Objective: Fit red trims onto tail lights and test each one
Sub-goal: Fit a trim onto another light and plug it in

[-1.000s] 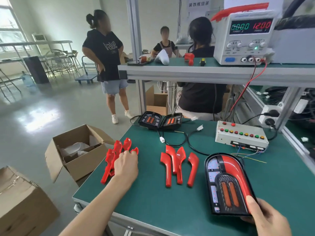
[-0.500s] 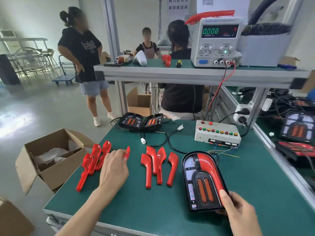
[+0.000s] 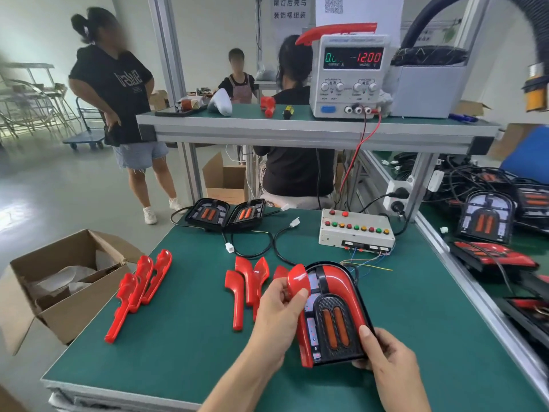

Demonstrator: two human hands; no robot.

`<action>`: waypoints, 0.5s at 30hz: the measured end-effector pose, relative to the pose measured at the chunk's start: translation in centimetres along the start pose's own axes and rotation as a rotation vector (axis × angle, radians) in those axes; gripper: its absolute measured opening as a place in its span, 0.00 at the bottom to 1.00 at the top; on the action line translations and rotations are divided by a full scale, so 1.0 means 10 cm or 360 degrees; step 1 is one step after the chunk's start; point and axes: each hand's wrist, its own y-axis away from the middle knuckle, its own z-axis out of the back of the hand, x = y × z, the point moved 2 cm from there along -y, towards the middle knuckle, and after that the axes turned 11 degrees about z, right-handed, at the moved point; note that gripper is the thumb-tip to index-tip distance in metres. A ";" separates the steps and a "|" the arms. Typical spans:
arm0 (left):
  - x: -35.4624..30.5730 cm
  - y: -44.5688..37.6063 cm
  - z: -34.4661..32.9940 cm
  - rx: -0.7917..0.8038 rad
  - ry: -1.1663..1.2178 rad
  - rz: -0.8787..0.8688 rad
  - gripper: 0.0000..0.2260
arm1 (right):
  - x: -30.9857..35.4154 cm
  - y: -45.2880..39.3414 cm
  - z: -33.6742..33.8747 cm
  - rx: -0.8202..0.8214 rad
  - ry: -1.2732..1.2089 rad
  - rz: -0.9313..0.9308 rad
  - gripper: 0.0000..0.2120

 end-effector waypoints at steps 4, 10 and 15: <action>0.00 -0.06 -0.06 -0.0015 -0.0182 -0.0062 0.15 | -0.04 -0.02 -0.01 0.0032 -0.0051 0.0028 0.11; 0.01 -0.14 -0.11 -0.0180 -0.0720 -0.0258 0.18 | -0.07 -0.01 0.00 0.0069 -0.0106 0.0054 0.19; -0.05 -0.12 -0.16 -0.0236 -0.0774 -0.0347 0.19 | -0.10 -0.02 -0.01 0.0058 -0.0151 0.0065 0.21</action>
